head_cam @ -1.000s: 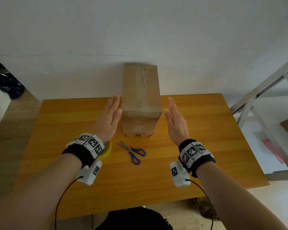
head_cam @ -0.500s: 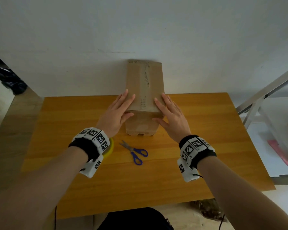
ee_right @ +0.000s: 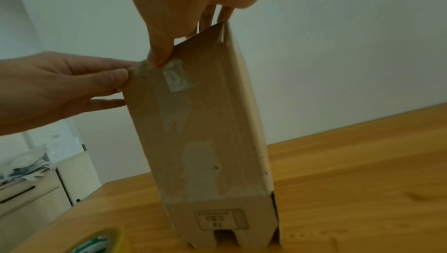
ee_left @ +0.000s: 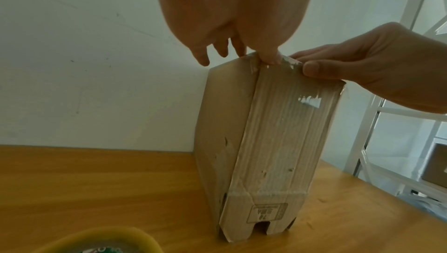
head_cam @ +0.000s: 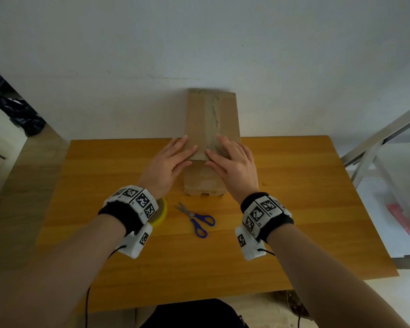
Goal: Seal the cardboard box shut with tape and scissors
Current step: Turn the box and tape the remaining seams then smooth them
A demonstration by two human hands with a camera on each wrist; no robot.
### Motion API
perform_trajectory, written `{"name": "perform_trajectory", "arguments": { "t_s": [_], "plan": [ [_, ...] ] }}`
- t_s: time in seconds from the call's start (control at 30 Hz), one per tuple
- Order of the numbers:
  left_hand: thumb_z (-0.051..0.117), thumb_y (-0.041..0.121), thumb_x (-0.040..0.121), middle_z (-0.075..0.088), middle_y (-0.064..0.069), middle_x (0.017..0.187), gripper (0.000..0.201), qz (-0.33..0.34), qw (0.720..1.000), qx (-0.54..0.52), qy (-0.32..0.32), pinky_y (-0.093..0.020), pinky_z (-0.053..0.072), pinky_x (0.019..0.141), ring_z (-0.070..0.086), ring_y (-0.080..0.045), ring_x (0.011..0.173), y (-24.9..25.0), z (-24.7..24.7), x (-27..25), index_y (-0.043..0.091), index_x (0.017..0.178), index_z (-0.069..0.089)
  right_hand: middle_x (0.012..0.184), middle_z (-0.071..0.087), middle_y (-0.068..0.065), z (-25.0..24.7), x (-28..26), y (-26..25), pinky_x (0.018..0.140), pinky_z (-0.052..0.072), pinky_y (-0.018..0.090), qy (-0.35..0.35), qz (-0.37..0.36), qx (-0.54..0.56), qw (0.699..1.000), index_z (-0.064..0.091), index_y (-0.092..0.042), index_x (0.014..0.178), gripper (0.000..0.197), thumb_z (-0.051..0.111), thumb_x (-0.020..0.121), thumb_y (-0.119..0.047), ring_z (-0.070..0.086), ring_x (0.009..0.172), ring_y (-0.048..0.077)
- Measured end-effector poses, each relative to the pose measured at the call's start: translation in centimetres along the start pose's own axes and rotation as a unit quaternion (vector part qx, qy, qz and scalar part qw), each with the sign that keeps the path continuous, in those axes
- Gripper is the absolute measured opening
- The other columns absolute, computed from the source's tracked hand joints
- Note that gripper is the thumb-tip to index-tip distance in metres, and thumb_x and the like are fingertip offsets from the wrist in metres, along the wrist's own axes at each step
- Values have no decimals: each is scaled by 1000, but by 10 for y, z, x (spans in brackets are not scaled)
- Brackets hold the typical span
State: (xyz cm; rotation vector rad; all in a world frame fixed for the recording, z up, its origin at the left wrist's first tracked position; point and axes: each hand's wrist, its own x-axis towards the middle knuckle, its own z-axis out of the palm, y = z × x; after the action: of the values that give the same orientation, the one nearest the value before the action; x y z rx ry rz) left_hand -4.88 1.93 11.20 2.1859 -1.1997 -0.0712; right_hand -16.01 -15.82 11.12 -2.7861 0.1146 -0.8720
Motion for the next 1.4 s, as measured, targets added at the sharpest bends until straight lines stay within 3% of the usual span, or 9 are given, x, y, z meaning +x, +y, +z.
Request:
{"name": "perform_trajectory", "arguments": {
  "t_s": [0.13,0.23,0.33,0.47,0.57,0.83,1.03,1.27,1.4],
  "plan": [
    [44,32,93,22,8,149,43,-10,1000,-2,-23,-42,23,114,19,-21,142,-3,-4,3,32,136,39,123,62,16,-16,-14,20,97,42,43,0,21,-12,1000,74,-17,102,29,55,89,-35,59,109,33],
    [49,32,91,28,4,149,43,-2,999,-14,-40,-47,27,113,23,-21,141,-4,-9,5,35,133,37,101,64,13,-29,-24,33,74,52,42,-3,37,-4,999,72,-11,105,30,57,88,-31,61,88,29],
    [53,37,88,26,13,148,45,-26,997,-29,-72,-45,26,114,22,-14,141,-2,-21,9,37,132,42,88,63,9,-37,-29,42,58,53,39,-27,46,40,998,68,-9,112,31,68,84,-22,59,73,24],
    [49,31,93,18,21,148,44,-18,991,-9,-132,-47,24,114,17,-11,142,-4,-33,12,41,134,38,98,66,10,-44,-32,50,63,54,34,-84,41,70,993,61,-10,125,44,71,82,-7,63,81,26],
    [47,29,94,18,22,147,42,-17,990,-12,-142,-50,26,113,18,-12,142,-6,-35,14,43,132,37,106,66,10,-45,-29,51,70,55,36,-108,58,89,989,60,-12,127,44,67,85,-5,64,88,28],
    [48,30,93,22,21,147,41,-12,990,-35,-133,-40,28,113,23,-10,140,-7,-34,14,39,132,42,95,71,6,-50,-18,50,65,56,37,-88,64,140,984,70,-9,112,26,65,87,-16,65,79,20],
    [49,30,92,25,21,144,43,-6,994,-34,-106,-26,27,109,25,0,132,-7,-30,14,33,135,42,83,71,5,-44,-18,47,56,55,35,-59,62,118,989,72,-7,105,21,68,85,-13,63,67,18],
    [48,30,92,29,19,141,47,-21,996,-57,-64,-23,41,97,37,1,121,-2,-22,11,20,138,40,84,73,8,-37,-18,41,63,59,34,-17,94,127,987,72,-3,101,24,74,78,-7,67,70,17],
    [55,28,89,49,1,137,44,-21,998,-5,52,-22,43,92,46,-7,119,1,-13,0,14,131,50,86,73,10,-38,-17,36,69,59,35,-18,109,138,984,72,-2,102,31,78,72,-5,65,73,15]
  ]
}}
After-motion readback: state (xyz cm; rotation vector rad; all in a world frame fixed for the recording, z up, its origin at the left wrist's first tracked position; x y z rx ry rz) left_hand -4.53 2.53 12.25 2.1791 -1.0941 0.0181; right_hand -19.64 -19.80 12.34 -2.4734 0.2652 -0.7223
